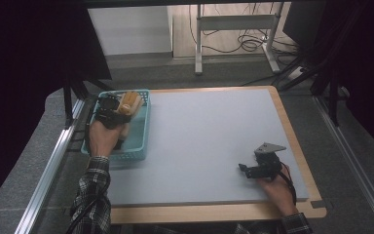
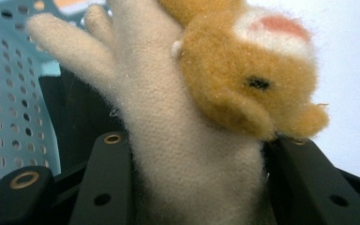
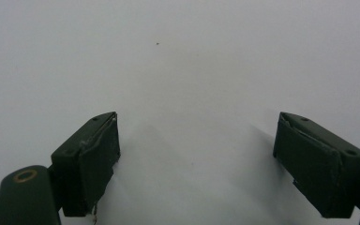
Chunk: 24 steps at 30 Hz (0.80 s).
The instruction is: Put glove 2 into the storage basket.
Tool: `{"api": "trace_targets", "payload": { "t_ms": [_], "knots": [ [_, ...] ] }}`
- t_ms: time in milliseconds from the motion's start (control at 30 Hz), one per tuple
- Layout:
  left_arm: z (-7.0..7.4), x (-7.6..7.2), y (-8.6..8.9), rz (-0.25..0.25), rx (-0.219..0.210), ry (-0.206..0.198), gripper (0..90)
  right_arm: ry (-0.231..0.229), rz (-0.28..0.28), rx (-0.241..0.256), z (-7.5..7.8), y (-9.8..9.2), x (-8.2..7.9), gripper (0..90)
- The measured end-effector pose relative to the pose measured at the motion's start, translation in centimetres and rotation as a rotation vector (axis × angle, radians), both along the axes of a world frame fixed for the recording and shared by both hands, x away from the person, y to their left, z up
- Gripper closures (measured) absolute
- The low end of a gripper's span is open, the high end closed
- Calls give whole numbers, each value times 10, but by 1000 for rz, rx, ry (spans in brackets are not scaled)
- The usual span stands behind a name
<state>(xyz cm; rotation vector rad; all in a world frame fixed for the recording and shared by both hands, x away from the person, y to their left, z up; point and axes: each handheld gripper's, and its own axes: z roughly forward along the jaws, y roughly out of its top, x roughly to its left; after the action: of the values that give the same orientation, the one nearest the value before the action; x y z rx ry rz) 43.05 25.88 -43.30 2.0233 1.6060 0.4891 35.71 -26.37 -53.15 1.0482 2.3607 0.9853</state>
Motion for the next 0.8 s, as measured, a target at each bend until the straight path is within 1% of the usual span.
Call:
{"api": "trace_targets", "payload": {
  "t_ms": [67,100,133,167,200,233,267,333,433,467,500,533,567,600,633,667,700,733,800],
  "knots": [
    [-7,5,1,9,1,19,563,0,0,0,0,0,0,146],
    [-14,10,2,10,10,44,561,0,0,0,0,0,0,146],
    [-14,10,2,10,10,44,560,0,0,0,0,0,0,146],
    [-18,13,1,13,11,54,560,0,0,0,0,0,0,146],
    [-24,17,0,13,14,71,558,0,0,1,0,0,0,146],
    [-24,17,0,13,14,71,557,0,0,1,0,0,0,146],
    [-30,21,-2,9,14,89,556,0,0,1,0,0,0,146],
    [-32,23,-4,6,14,94,556,0,0,1,0,0,0,146],
    [-37,28,-9,-8,16,112,552,0,0,1,0,0,0,146],
    [-40,32,-12,-11,12,126,550,0,0,1,0,0,0,146],
    [-40,32,-12,-11,12,126,546,0,0,1,0,0,0,146],
    [-44,36,-15,-15,15,146,544,0,0,1,0,0,0,146],
    [-44,36,-15,-15,15,146,542,0,0,1,0,0,0,146],
    [-46,37,-16,-16,16,160,542,0,0,1,0,0,0,146],
    [-50,40,-17,-23,13,180,537,0,0,1,0,0,0,146],
    [-52,41,-16,-28,10,189,534,0,0,1,0,0,0,146],
    [-55,42,-17,-27,-3,200,531,0,0,1,0,0,0,146],
    [-57,43,-17,-37,-5,210,526,0,0,1,0,0,0,146],
    [-62,44,-19,-48,3,229,509,0,0,1,0,0,0,146]
  ]
}}
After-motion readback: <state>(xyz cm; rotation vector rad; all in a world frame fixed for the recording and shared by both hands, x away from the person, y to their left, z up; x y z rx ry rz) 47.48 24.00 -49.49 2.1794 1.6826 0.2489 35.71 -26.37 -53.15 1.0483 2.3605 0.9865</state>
